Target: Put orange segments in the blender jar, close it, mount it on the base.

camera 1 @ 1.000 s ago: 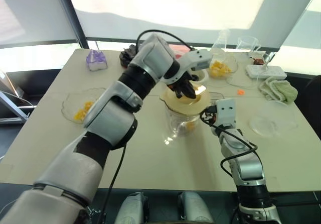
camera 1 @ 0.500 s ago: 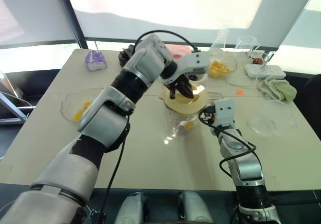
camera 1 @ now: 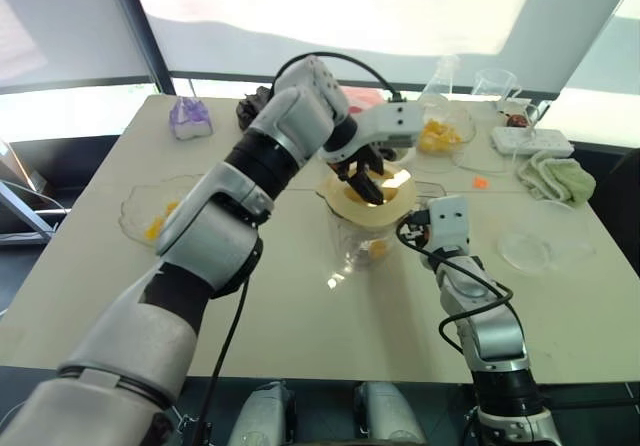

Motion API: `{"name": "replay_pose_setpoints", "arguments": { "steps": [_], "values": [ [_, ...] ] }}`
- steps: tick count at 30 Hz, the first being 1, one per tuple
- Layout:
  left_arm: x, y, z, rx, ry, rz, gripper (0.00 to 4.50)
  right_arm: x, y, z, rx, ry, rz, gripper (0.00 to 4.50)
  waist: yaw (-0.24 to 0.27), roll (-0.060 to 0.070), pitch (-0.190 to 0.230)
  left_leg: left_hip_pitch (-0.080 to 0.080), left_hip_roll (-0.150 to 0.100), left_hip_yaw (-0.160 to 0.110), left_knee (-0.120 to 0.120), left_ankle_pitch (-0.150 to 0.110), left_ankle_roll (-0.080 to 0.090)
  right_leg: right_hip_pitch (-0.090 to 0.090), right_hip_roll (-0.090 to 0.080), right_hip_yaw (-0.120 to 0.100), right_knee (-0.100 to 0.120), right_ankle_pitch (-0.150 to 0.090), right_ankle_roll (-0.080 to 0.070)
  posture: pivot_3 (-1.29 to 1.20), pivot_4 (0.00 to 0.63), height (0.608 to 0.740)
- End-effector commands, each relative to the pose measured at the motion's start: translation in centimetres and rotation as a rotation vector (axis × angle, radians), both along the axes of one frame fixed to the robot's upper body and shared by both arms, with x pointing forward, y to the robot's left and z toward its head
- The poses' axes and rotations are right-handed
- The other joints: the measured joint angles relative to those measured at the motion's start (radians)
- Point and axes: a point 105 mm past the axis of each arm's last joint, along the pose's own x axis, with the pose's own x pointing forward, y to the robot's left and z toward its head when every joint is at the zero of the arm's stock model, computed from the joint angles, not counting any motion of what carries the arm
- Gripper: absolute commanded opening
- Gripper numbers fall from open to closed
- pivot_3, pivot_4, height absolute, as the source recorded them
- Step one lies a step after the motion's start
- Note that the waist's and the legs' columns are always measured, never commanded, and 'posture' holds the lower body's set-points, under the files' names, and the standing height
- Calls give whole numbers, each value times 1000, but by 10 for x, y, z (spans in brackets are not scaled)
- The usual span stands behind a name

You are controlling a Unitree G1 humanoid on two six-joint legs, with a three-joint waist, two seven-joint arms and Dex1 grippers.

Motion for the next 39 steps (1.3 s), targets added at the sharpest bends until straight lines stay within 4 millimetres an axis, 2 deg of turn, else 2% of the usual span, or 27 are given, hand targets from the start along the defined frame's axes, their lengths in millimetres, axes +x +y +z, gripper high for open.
{"name": "replay_pose_setpoints", "arguments": {
  "steps": [1, 4, 8, 11, 15, 19, 22, 25, 33, 39],
  "values": [
    [11, 14, -34, 108, 9, 80, 3387, -2, 7, 21, -67, -89, 33, 963, 0, 0, 0, 0, 0, 0, 0, 0, 0, 0, 0, 0, 0, 0, 0, 0, 150, 740],
    [14, 9, -4, 75, -46, 59, 3387, -3, 6, 19, -68, -80, 38, 963, 0, 0, 0, -2, 0, -1, 0, 0, 0, -2, 0, 0, 0, 0, 0, 0, 150, 740],
    [12, 1, 25, 36, -94, 15, 3387, -2, 5, 16, -71, -71, 42, 963, 2, 0, 1, -17, -1, 0, 1, 0, 0, -13, 1, -1, 2, 3, -4, 0, 150, 740],
    [11, -6, 43, 10, -120, 4, 3387, -2, 5, 15, -74, -66, 47, 963, 2, -2, 3, -20, -2, 0, 0, 0, 0, -15, 4, -2, 2, 2, -2, 0, 150, 740],
    [13, -10, 49, 19, -182, -35, 3387, -2, 6, 14, -77, -65, 51, 963, 0, -4, 5, -31, -5, 0, 1, 0, 1, -25, 3, -2, 2, 1, 0, 0, 150, 740],
    [21, -8, 40, 55, -292, -85, 3387, -2, 7, 13, -82, -66, 54, 963, -1, -6, 9, -31, -6, 0, 1, 0, 1, -26, 3, -1, 2, 1, 0, 0, 150, 740],
    [21, -8, 39, 44, -284, -81, 3387, -2, 7, 13, -83, -66, 56, 963, 2, -6, 9, -31, -6, 0, 1, 0, 1, -26, 3, -2, 3, 1, 0, 0, 150, 740],
    [19, -9, 52, 14, -267, -71, 3387, -3, 6, 12, -84, -63, 52, 963, 2, -6, 9, -30, -6, 0, 2, 0, 1, -24, 3, -2, 4, 1, 0, 0, 150, 740],
    [-3, -3, 107, -91, -166, -83, 3387, -4, 0, 4, -92, -33, 37, 963, -4, -6, 11, -32, -6, 0, 2, 0, 1, -26, 3, -2, 4, 2, 3, 0, 150, 740],
    [-2, 10, 137, -168, -208, -18, 3387, -5, -3, 1, -96, -21, 27, 963, -5, -6, 11, -31, -6, 0, 1, 0, 2, -26, 3, -1, 6, 1, 5, 0, 150, 740]
  ]
}}
